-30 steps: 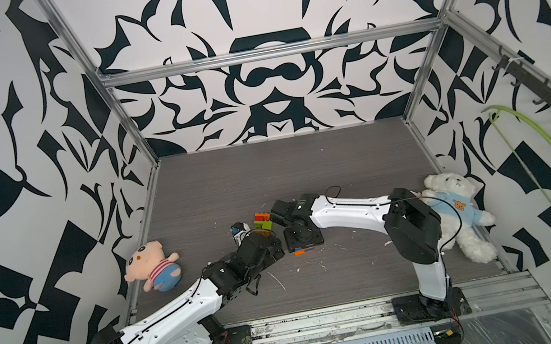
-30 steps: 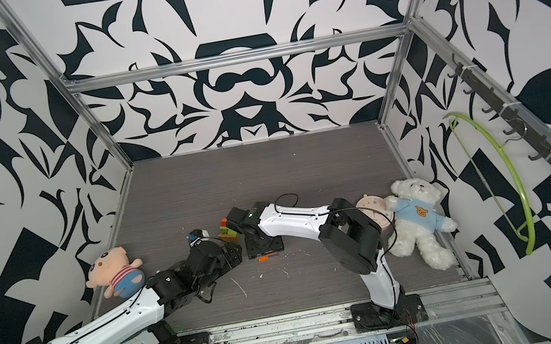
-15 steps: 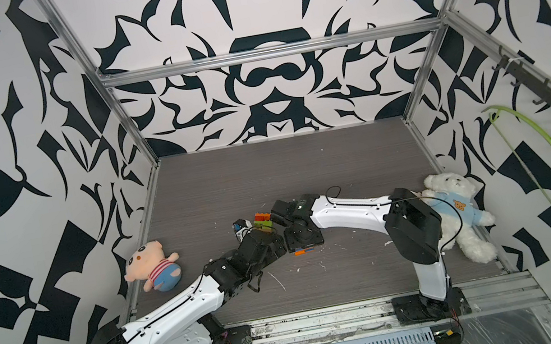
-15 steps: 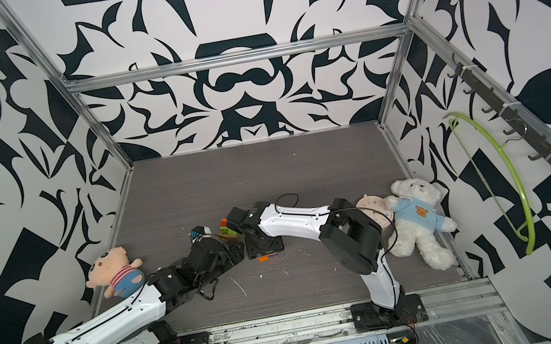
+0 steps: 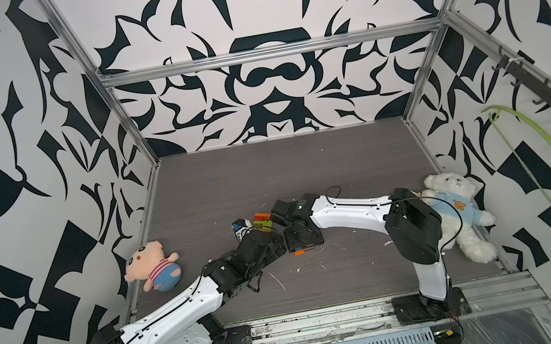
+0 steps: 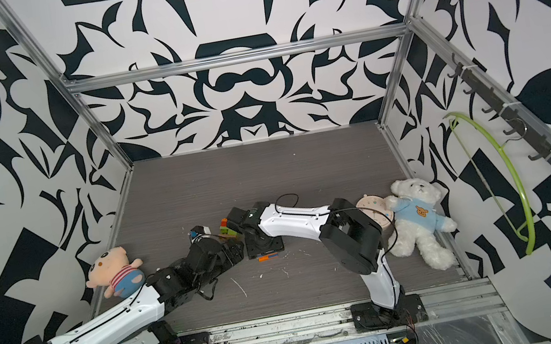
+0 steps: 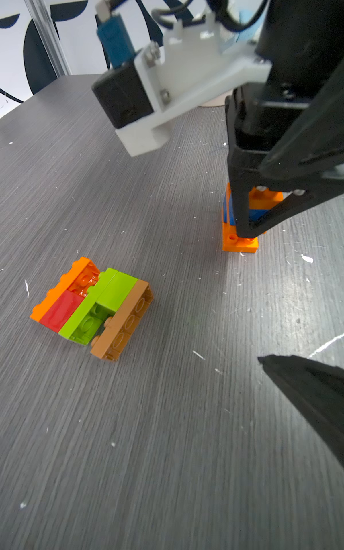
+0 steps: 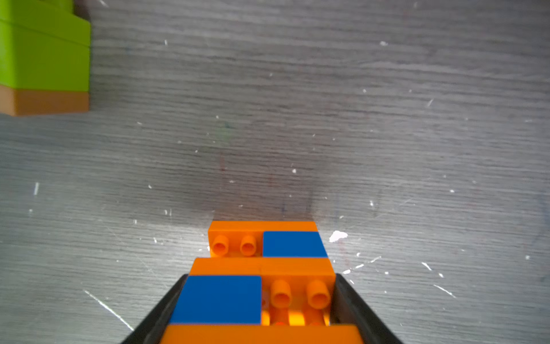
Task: Assemble the number 5 with lego
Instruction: Assemble the lego brick with the lego brick.
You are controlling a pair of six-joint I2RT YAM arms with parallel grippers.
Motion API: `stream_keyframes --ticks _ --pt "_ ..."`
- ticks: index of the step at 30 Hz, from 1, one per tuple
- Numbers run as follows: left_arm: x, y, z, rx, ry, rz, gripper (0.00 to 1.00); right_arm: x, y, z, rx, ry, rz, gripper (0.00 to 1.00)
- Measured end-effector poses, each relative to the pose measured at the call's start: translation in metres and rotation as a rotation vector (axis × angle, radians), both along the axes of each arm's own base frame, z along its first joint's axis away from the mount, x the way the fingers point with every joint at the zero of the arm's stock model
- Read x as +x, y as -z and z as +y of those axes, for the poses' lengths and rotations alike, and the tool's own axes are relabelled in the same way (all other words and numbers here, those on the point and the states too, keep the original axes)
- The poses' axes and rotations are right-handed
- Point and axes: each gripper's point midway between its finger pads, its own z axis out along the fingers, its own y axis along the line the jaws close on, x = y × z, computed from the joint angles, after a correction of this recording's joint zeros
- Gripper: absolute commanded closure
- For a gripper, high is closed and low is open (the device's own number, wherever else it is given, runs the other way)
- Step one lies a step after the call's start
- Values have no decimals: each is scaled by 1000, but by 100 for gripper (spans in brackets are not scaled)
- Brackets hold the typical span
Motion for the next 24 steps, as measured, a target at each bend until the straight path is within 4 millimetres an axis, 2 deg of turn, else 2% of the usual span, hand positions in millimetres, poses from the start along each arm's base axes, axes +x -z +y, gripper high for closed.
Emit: stream_keyframes --ticks 8,14,24 --pt "0 0 0 -1 -1 -1 1 0 0 1 3 -5 1 26" --pt "0 -5 0 -15 -1 -13 1 -5 26 0 -24 -14 46 26" --pt "0 -10 1 -27 -6 -23 1 -5 26 2 -17 -20 46 24"
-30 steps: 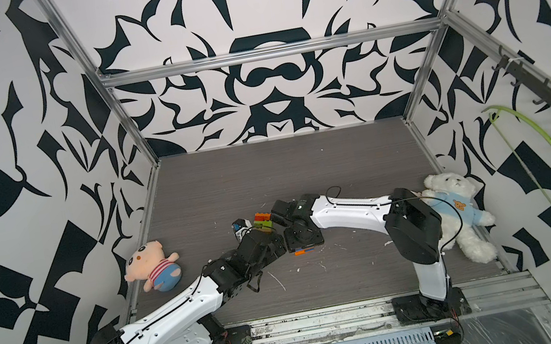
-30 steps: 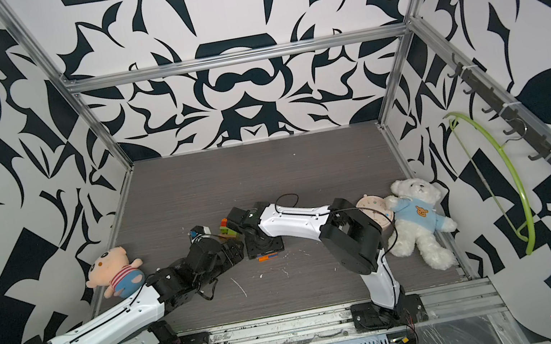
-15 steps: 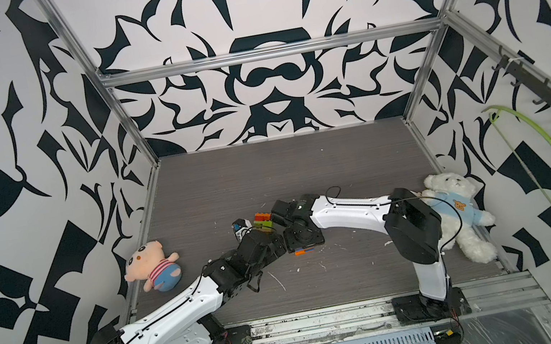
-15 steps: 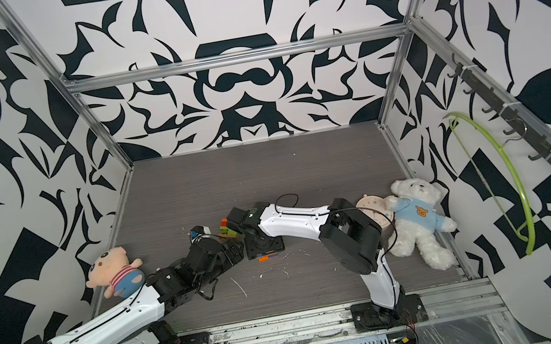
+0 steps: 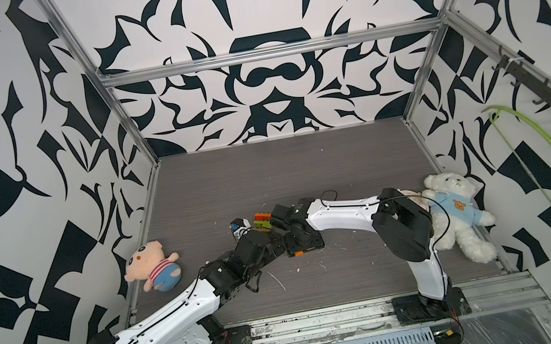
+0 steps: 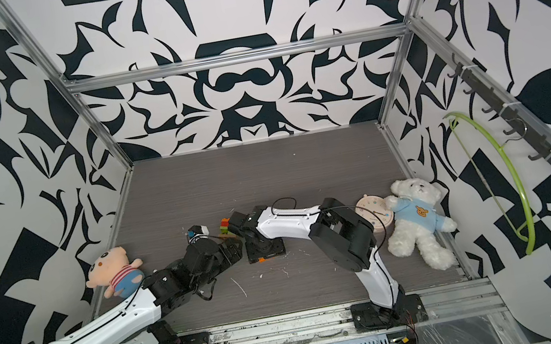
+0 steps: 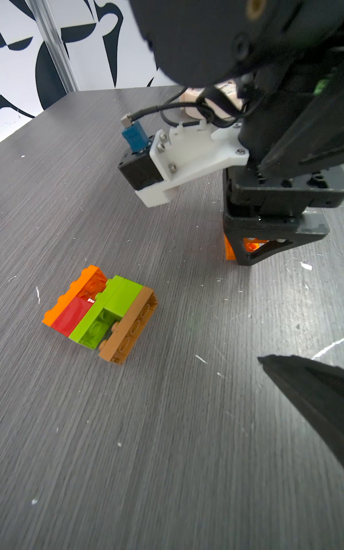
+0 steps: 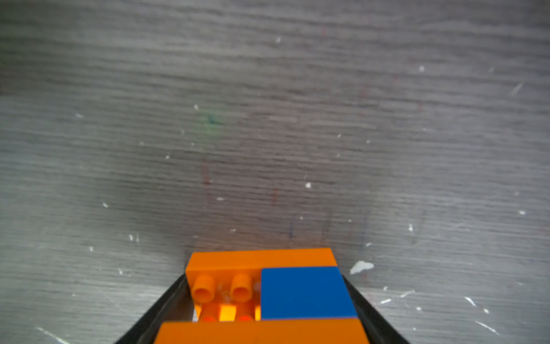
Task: Assemble the number 5 with lego
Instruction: Assemble the lego brick with the lego brick, then adjust the lego brick at the center of the board.
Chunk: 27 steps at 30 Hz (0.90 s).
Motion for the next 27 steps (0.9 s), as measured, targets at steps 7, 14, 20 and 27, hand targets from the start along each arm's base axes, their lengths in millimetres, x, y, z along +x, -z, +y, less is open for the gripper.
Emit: stream_keyframes --ticks 7,14,20,27 --pt "0 0 0 0 0 0 1 0 -1 0 0 -2 -1 22" --pt "0 0 0 0 0 1 1 1 -6 1 11 -4 -9 20" --pt "0 0 0 0 0 1 1 1 -7 -1 0 -6 -13 20" --pt "0 1 0 1 0 1 1 4 -12 -1 -14 -6 -32 20"
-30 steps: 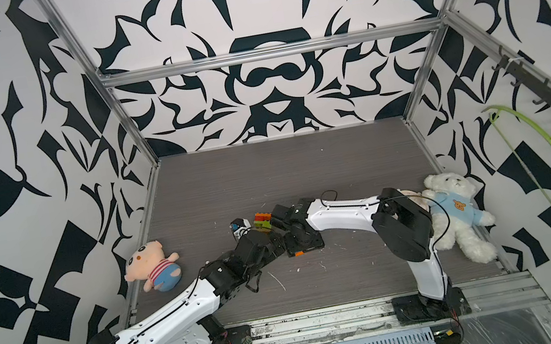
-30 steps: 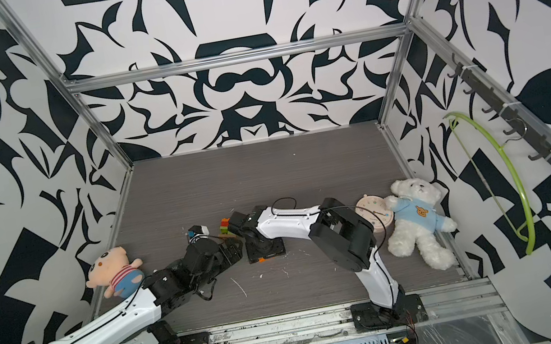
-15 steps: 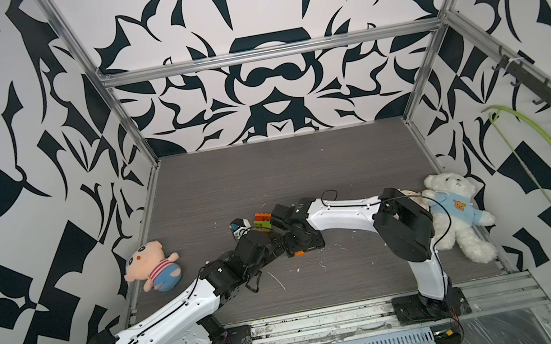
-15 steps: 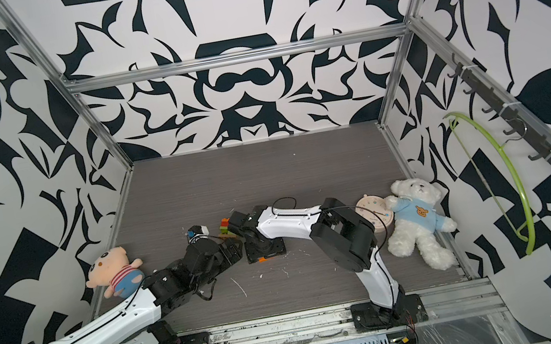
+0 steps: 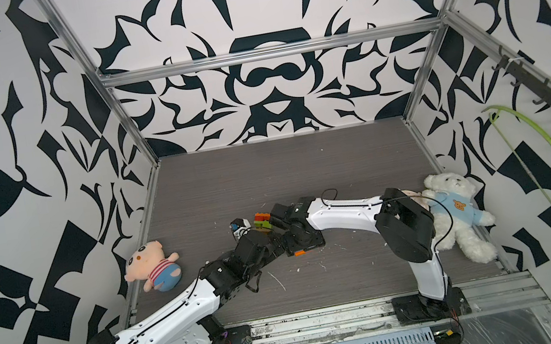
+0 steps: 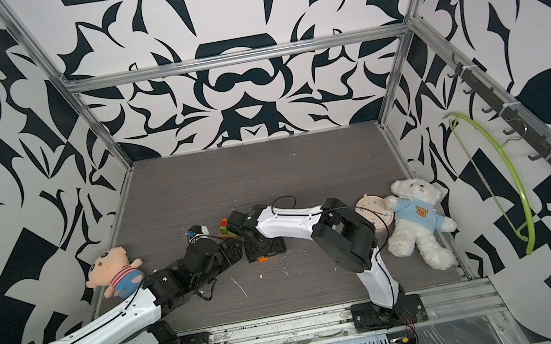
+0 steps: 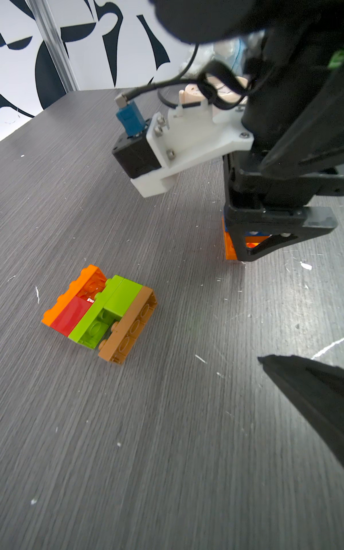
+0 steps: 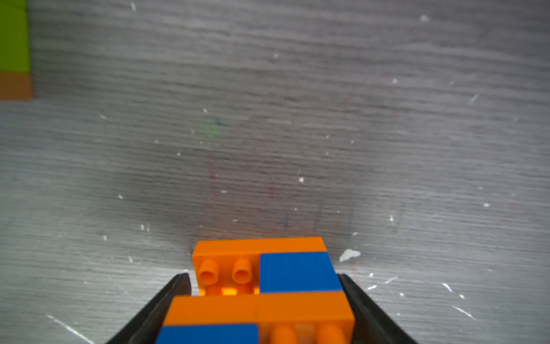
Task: Assemble the number 5 with lego
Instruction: Adjust the lego brick at the center of the board.
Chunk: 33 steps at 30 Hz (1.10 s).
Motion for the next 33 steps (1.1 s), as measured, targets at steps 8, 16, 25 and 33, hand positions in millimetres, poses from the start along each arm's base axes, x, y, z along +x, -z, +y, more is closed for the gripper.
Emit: stream_keyframes --ticks 8,16,25,33 --pt "0 6 0 15 1 14 1 2 -2 -2 -11 -3 -11 24" --pt "0 8 -1 17 4 19 1 4 -15 -1 14 -9 -34 25" --pt "0 13 -2 29 6 31 1 4 -17 0 16 -16 -37 35" --pt "0 13 -2 30 7 32 1 3 -16 0 21 -16 -36 36"
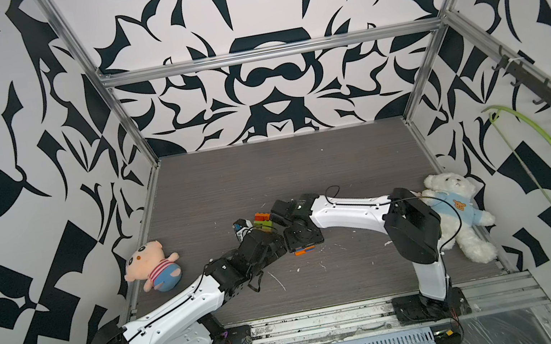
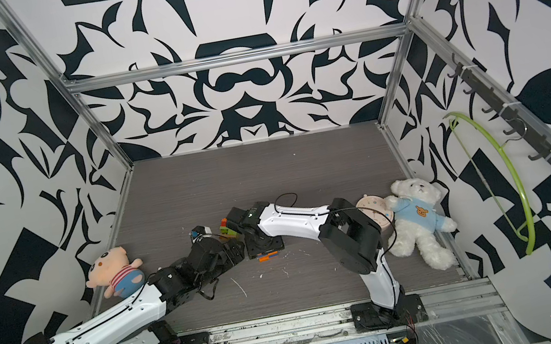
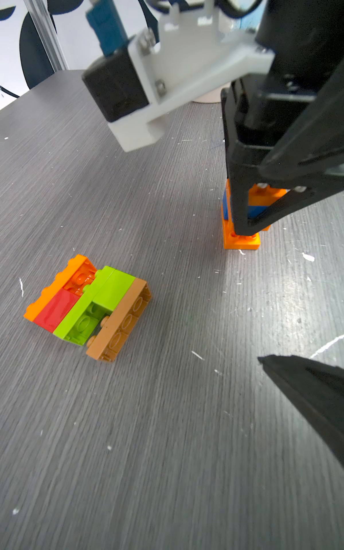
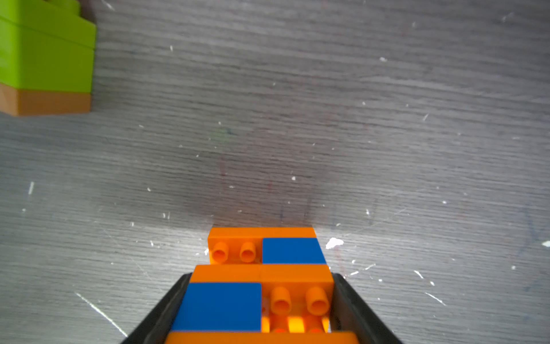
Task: Assemble the number 5 with lego
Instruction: Adjust the lego brick at the center of the board.
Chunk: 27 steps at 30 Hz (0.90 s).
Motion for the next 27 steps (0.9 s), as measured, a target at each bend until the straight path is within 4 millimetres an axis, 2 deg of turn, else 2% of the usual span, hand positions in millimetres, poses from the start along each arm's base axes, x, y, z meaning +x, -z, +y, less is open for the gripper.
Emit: stream_keyframes --ticks 27 --pt "0 -5 0 -14 -2 -10 1 0 0 0 19 3 -10 36"
